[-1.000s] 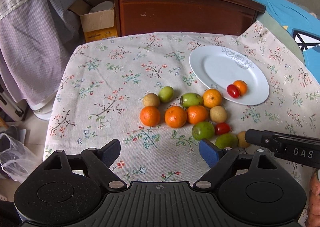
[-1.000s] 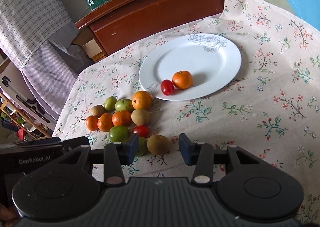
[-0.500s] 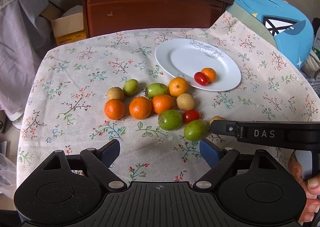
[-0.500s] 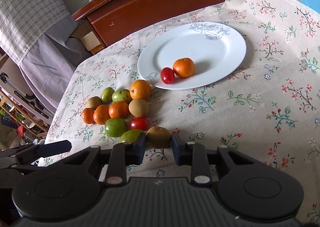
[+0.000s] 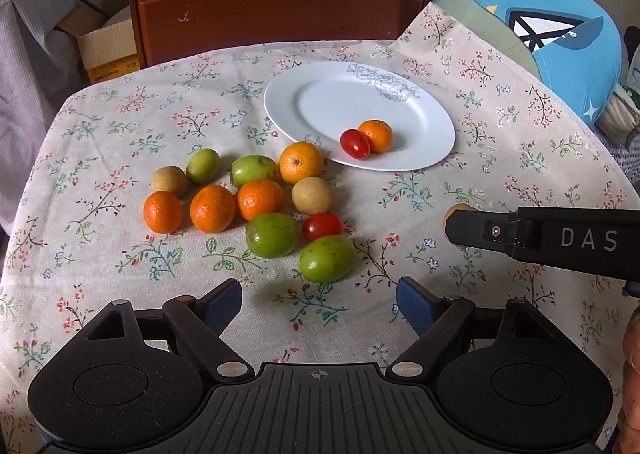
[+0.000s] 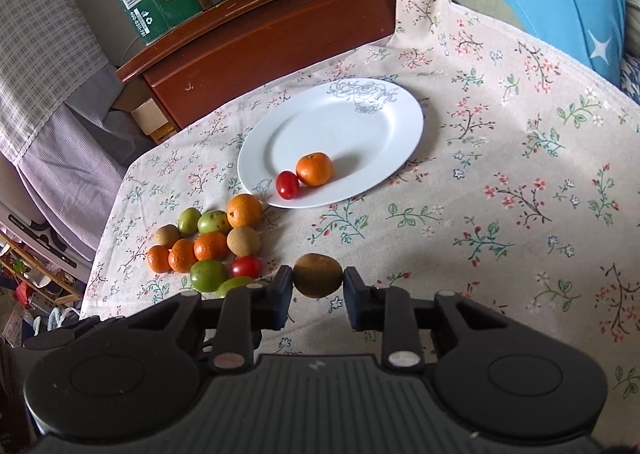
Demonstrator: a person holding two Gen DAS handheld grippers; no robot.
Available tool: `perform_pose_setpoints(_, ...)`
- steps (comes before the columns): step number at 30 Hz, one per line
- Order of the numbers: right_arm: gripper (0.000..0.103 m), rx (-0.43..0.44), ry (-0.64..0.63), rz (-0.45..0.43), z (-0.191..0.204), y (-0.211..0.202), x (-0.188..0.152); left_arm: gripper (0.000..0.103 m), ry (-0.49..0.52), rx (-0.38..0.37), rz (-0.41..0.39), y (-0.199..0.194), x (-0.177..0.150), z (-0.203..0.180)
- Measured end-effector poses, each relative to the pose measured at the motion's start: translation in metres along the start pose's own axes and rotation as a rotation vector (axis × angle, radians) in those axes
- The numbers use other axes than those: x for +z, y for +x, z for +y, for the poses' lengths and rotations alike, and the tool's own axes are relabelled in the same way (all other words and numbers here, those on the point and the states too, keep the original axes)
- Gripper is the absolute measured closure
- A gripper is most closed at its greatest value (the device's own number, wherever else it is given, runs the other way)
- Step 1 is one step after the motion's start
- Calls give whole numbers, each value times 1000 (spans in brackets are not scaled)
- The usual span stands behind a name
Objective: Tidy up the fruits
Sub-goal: 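Grasp a brown kiwi with the right tool while the left tool grasps a green lime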
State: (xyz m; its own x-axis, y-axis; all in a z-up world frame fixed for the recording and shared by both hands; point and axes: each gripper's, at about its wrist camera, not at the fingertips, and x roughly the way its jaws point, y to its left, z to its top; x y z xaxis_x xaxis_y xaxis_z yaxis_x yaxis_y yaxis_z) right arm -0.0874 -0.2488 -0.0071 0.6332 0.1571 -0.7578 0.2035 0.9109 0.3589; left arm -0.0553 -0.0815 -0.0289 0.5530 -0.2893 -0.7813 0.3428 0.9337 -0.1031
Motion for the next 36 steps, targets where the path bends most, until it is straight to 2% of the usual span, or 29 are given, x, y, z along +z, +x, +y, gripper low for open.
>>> perform_pose_setpoints(7,75,-5,73,-13,-12,-6,5,27,-31,29,-1,5,1,-6)
perform_pose_setpoints(11,75,-6,102,-25,-17,-10,7,27,-89,8,-10,4,1,2)
perform_pose_setpoints(18,75,-4,131,-33,-19,-12,10,28,-92,7,-13,7,3,-7)
perform_pose_setpoints(24,75,-6,155,-31,-22,-12,11,48,-135,38,-11,18,12,-11)
perform_pose_setpoints(26,75,-6,161,-31,-23,-12,11,60,-137,56,0,22,13,-13)
perform_pose_setpoints(28,75,-4,160,-29,-22,-11,11,62,-133,70,-8,23,12,-15)
perform_pose_setpoints(29,75,0,156,-26,-21,-10,11,68,-131,68,-11,23,12,-15)
perform_pose_setpoints(36,75,32,183,-3,-23,-6,10,71,-122,14,-48,5,10,-8)
